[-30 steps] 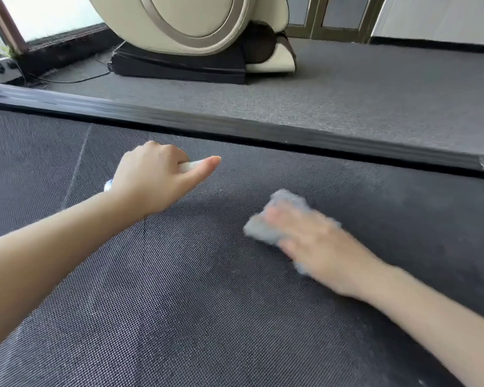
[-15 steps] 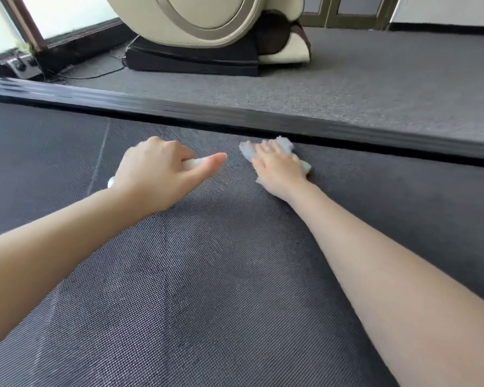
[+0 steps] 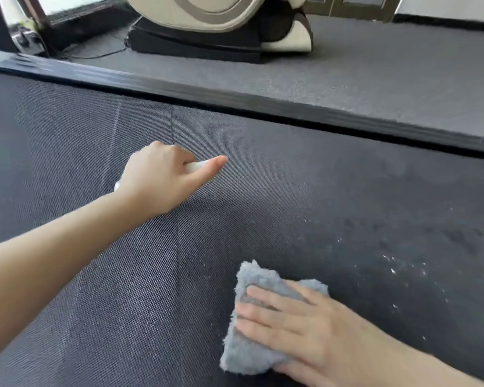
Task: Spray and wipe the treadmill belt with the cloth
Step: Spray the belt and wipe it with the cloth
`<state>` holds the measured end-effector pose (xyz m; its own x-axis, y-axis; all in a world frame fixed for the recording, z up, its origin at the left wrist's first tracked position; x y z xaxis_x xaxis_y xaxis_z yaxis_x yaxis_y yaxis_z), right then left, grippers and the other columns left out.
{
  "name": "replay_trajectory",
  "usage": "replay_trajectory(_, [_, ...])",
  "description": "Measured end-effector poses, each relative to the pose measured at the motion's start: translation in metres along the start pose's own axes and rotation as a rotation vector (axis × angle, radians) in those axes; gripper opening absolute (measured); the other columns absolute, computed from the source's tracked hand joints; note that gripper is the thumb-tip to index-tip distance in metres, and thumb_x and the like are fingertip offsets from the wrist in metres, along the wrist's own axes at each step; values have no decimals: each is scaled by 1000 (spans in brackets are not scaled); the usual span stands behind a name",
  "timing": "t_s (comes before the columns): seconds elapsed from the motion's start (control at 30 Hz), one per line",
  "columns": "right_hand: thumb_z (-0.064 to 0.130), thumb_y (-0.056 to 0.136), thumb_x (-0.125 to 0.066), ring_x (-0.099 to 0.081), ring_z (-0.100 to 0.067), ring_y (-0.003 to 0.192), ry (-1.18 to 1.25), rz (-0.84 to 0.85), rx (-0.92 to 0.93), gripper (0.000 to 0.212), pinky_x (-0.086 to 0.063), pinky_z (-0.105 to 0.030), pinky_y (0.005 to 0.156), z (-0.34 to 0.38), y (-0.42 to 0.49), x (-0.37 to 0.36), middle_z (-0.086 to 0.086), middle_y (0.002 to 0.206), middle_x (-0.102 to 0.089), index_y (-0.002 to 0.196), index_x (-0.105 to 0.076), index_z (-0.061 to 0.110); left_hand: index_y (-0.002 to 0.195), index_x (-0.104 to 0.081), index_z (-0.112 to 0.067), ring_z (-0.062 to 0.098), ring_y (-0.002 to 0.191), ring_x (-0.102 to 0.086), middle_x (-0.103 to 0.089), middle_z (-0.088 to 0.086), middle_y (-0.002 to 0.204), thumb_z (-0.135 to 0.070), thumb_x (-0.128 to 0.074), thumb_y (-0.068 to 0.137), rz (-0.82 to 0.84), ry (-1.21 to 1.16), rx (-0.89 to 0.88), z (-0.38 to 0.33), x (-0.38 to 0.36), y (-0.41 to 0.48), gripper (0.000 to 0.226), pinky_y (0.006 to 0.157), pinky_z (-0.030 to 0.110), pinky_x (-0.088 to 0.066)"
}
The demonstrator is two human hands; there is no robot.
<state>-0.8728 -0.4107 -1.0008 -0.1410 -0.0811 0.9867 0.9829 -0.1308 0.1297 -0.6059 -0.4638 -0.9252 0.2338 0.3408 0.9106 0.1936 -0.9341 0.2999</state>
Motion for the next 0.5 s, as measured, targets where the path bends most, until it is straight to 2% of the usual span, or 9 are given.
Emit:
replay_trajectory(0.07, [37,102,-35,-28,-9,142,89,-61,-41,44,-24,-35,115,-30,-6,10,8,149,-40,143,-42,21,48,-31,-13,21,49,-44,-40,1,44,-86,-20,71,13,-2,-18,-9,-2,-8,77,55,33,-34])
replay_trajectory(0.17, [19,99,-44,-36,-14,134,48,-53,-315,40,-32,-37,109,-110,2,20,1,142,-44,140,-46,20,49,-31,-12,18,47,-43,-38,0,44,-85,-19,71,38,12,-29,-17,0,-21,78,53,32,-31])
replay_trajectory(0.2, [17,99,-42,-33,-17,136,6,-41,-460,44,-30,-39,111,-143,3,22,-3,146,-39,143,-41,20,49,-31,-12,18,47,-42,-37,-1,43,-85,-20,71,40,11,-35,-19,2,-24,77,52,31,-30])
replay_trajectory(0.27, [25,102,-35,-22,-22,143,-31,-24,-749,48,-20,-41,117,-200,2,24,-4,156,-26,149,-29,18,49,-31,-12,18,46,-41,-36,0,42,-84,-20,73,37,12,-41,-22,10,-32,77,51,31,-29])
replay_trajectory(0.33, [29,101,-28,-16,-24,145,-71,-16,-926,51,-16,-43,117,-229,4,25,-4,159,-18,150,-23,16,50,-34,-9,21,48,-43,-39,3,43,-83,-20,73,33,12,-41,-23,17,-40,79,51,32,-30])
replay_trajectory(0.43, [25,102,-27,-14,-23,144,-51,42,-1039,52,-20,-43,114,-216,24,21,1,159,-10,151,-16,17,51,-36,-7,25,48,-45,-40,4,43,-84,-21,73,33,12,-39,-22,26,-50,81,53,32,-31])
replay_trajectory(0.5, [21,101,-33,-26,-29,136,-31,34,-942,50,-31,-46,106,-178,45,25,-1,151,-25,149,-19,22,53,-41,-4,27,51,-49,-46,7,45,-85,-21,72,35,10,-22,-21,29,-56,86,54,33,-36])
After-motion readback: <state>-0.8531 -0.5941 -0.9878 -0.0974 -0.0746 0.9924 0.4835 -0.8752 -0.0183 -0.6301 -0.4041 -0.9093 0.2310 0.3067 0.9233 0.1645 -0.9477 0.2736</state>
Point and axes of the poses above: each hand's wrist, its own y-axis towards the middle knuckle, its own x-axis out of the back of the hand, z = x × y, the point moved 3 cm from there along y, towards the middle knuckle
